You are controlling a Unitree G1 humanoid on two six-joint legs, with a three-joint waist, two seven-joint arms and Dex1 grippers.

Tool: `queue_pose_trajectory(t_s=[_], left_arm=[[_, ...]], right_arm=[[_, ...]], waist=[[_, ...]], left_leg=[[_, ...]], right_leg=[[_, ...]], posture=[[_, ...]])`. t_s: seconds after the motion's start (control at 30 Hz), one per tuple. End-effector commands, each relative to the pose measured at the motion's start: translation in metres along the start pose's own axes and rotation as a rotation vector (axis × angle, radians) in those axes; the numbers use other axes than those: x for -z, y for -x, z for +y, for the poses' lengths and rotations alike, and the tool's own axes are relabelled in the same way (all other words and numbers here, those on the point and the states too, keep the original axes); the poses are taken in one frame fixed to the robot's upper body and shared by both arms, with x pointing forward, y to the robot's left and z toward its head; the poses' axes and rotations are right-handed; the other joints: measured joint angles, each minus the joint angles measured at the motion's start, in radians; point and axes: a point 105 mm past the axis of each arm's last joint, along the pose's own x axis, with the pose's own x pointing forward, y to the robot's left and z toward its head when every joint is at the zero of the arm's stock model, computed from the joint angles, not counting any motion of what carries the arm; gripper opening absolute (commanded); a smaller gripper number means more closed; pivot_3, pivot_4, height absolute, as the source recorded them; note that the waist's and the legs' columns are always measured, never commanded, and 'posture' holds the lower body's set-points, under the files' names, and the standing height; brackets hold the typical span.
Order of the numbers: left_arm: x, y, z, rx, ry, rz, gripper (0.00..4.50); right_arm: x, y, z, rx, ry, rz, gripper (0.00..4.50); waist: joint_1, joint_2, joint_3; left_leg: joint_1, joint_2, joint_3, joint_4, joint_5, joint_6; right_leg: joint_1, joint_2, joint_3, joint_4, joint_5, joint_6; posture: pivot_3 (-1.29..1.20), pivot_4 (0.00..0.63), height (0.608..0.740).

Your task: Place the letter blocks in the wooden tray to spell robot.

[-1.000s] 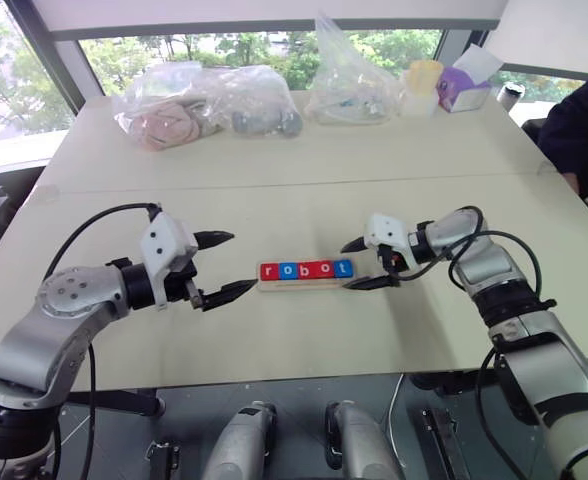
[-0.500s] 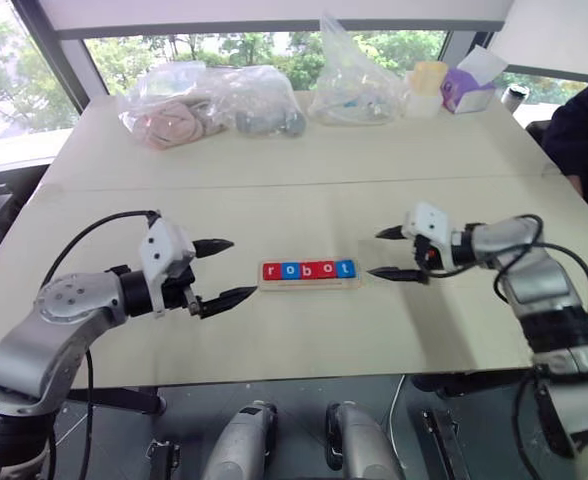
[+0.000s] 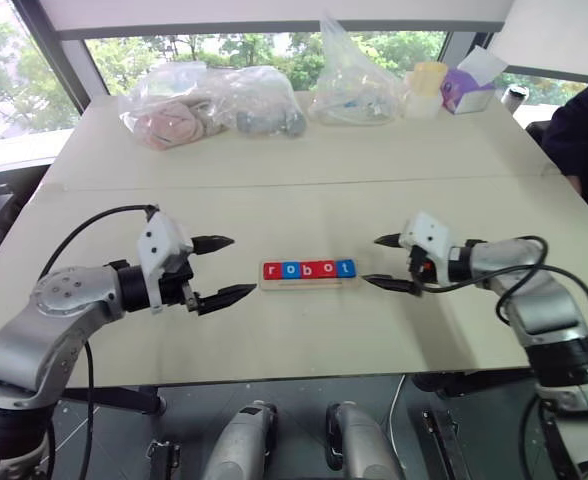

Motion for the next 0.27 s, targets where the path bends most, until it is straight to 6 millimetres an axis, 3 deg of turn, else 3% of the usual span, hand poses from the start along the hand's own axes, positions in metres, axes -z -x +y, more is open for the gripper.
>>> queue_pose_trajectory(t_s=[0.03,0.27], left_arm=[[-0.009,0.009,-0.002,-0.018,-0.031,-0.011,4.5],[-0.009,0.014,-0.005,-0.022,-0.007,-0.003,4.5]], right_arm=[[-0.018,0.023,0.006,-0.008,-0.012,-0.028,4.02],[-0.021,0.035,0.02,-0.014,-0.037,-0.004,4.02]], waist=[[0.0,0.0,0.0],[-0.001,0.0,0.0]], left_leg=[[0.0,0.0,0.0,0.0,0.0,0.0],[0.0,0.001,0.0,0.0,-0.001,-0.002]], right_leg=[[0.0,0.0,0.0,0.0,0.0,0.0],[0.0,0.0,0.0,-0.001,-0.002,0.003]], posture=[[0.0,0.15,0.729],[0.0,0.15,0.729]])
